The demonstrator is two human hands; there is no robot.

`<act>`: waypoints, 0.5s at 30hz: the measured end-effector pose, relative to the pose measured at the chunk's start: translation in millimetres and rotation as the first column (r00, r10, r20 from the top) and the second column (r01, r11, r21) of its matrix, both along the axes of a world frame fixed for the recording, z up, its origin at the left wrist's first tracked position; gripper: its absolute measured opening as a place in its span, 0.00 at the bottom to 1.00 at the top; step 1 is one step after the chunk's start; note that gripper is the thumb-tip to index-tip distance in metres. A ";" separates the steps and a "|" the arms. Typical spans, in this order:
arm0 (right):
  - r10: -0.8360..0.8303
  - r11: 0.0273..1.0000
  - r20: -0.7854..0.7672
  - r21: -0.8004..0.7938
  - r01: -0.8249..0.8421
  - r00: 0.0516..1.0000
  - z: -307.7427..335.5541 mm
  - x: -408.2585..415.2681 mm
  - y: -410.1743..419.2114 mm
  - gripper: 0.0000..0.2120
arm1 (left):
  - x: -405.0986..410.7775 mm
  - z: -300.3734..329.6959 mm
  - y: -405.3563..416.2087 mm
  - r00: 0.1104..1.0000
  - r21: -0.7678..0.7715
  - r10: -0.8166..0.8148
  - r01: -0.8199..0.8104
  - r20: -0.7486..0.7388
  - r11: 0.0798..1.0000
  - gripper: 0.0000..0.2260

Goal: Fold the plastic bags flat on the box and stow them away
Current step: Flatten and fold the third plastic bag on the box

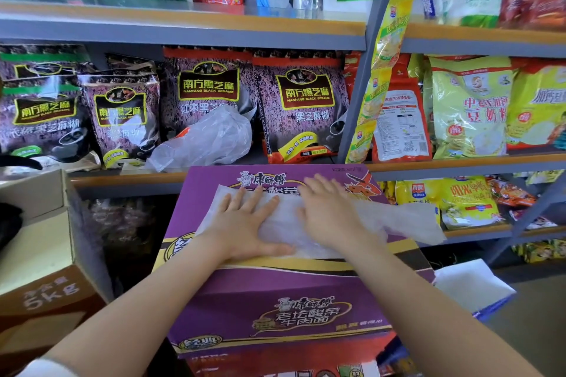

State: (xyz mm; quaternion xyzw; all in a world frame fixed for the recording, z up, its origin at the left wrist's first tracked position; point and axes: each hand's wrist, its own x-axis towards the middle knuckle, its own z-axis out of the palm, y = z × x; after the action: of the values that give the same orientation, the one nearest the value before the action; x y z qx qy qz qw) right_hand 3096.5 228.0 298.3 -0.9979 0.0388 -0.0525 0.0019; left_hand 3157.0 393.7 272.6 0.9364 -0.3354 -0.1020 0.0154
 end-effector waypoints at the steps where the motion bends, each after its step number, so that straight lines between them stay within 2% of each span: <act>1: 0.034 0.999 -0.069 0.039 -0.031 0.997 -6.3 1.8 8.3 0.26 | -0.3 -0.1 0.3 1.000 0.000 -0.002 0.002 -0.003 1.000 0.54; 4: 0.023 0.990 -0.211 0.142 0.008 0.977 -25.9 1.9 5.4 0.30 | 0.9 -1.3 1.0 1.000 0.013 -0.018 0.017 0.002 1.000 0.59; 15: -0.258 0.950 -0.185 0.127 0.284 0.948 -31.7 -52.9 -78.4 0.40 | 0.2 -0.1 1.8 0.999 0.010 -0.032 0.032 -0.003 0.999 0.60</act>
State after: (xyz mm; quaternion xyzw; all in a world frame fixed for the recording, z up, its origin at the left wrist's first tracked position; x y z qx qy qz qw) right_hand 3043.6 149.6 266.7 -0.9808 0.1797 0.0339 0.0674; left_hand 3157.2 395.5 272.6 0.9309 -0.3499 -0.1050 0.0094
